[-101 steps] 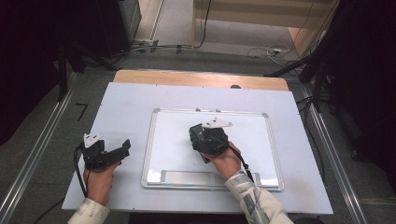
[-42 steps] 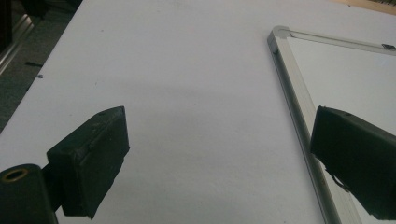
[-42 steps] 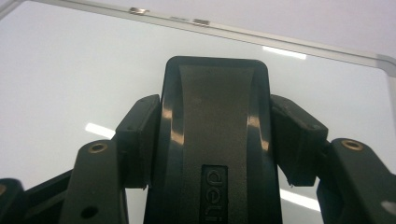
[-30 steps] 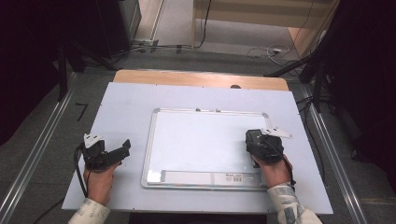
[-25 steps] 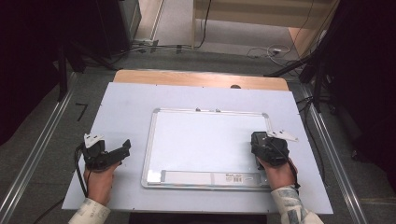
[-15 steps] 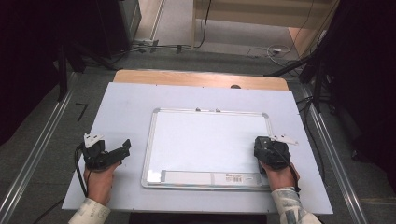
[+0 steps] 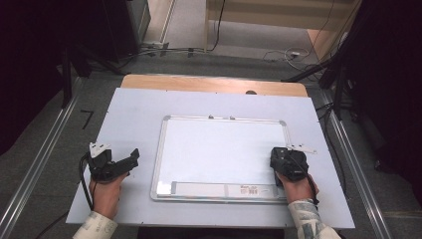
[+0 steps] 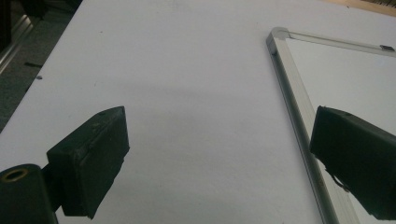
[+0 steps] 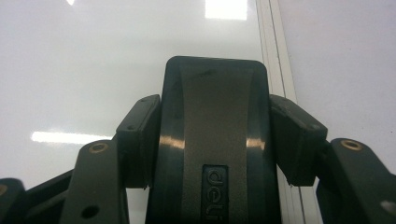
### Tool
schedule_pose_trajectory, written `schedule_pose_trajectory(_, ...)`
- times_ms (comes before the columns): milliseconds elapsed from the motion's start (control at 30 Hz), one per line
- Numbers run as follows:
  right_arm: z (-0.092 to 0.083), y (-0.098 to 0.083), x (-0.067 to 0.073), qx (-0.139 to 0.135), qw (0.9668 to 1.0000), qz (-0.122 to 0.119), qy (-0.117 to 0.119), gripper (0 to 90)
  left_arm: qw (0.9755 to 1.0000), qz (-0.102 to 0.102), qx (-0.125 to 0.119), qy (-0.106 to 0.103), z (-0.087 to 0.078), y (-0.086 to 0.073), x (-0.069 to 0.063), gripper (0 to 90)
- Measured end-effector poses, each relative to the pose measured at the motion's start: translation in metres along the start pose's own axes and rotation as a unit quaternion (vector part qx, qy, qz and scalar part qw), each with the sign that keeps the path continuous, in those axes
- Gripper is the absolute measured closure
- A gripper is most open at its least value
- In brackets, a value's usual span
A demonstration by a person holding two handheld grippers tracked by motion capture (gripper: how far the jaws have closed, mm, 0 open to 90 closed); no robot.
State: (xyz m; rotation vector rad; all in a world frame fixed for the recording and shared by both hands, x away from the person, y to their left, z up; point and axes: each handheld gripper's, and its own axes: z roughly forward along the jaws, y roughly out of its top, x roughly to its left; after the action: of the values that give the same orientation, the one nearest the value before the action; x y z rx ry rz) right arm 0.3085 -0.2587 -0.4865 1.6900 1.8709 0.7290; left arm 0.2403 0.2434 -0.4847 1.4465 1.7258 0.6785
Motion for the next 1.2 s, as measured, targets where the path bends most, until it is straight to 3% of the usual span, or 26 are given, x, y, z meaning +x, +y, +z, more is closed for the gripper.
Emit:
schedule_pose_trajectory(500, -0.002, 0.001, -0.006, -0.015, 0.9997, 0.0, 0.02, 30.0, 1.0, 0.001, 0.0, 0.0, 0.0, 0.0, 0.0, 5.3)
schedule_pose_trajectory(967, -0.02, 0.007, -0.004, -0.055, 0.9972, -0.011, 0.051, 25.3, 1.0, 0.0, 0.0, 0.001, 0.0, 0.0, 0.001, 5.2)
schedule_pose_trajectory(1200, -0.026, 0.011, -0.004, -0.058, 0.9963, -0.011, 0.062, 25.0, 1.0, 0.001, 0.0, 0.002, 0.0, -0.001, 0.0, 5.3)
